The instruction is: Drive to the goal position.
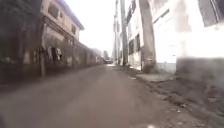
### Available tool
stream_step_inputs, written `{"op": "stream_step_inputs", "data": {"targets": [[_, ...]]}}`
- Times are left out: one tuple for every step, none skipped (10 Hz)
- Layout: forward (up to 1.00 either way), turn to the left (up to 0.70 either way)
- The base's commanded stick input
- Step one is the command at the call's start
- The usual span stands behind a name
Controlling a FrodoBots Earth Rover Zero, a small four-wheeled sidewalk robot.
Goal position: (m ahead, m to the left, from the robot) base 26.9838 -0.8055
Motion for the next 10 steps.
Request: {"op": "stream_step_inputs", "data": {"targets": [[1.0, 0.0], [1.0, 0.0], [1.0, 0.0], [1.0, 0.0], [1.0, 0.0], [1.0, 0.0], [1.0, 0.0], [1.0, 0.0], [1.0, 0.0], [1.0, 0.0]]}}
